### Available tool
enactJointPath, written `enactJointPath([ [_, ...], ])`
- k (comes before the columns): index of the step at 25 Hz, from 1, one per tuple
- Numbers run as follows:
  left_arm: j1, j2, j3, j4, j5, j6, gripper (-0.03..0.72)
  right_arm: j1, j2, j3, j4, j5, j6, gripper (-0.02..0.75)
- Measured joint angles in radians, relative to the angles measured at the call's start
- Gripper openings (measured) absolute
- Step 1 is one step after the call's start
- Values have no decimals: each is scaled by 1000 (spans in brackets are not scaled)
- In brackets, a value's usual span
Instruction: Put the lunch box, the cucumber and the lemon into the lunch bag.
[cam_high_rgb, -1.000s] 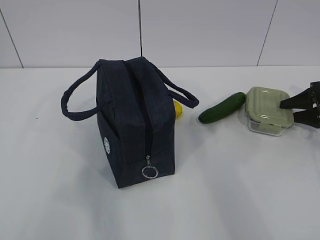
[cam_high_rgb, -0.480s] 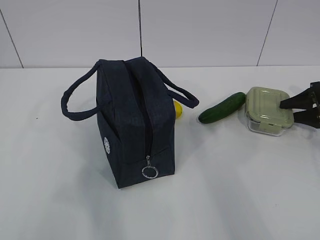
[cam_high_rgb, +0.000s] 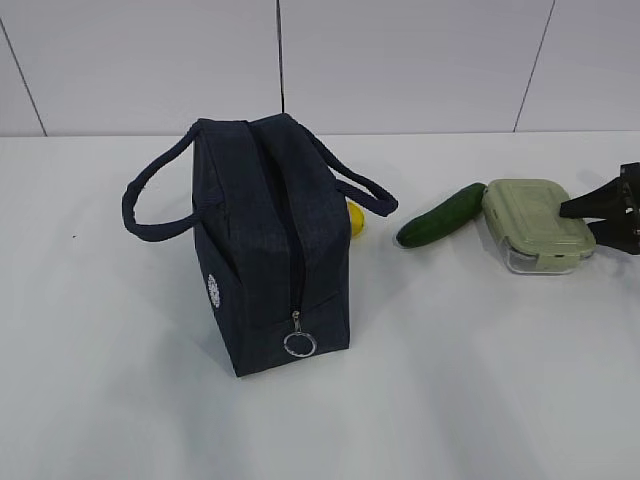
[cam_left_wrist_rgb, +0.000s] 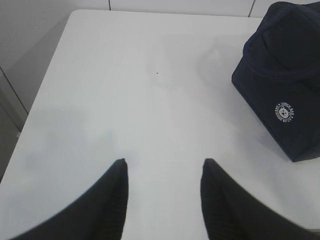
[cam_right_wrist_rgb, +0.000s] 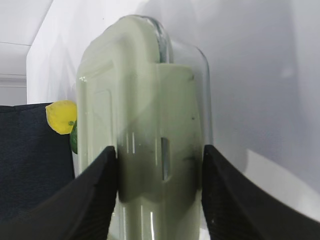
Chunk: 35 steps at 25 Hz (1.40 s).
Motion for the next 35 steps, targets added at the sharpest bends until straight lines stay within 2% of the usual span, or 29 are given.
enactJointPath([
  [22,0,0,0,0,2,0,343,0,0,0,2,0,20,375],
  [23,0,0,0,2,2,0,363,0,0,0,4,0,24,375],
  [35,0,0,0,2,2,0,344,0,0,0,19,-5,76,374],
])
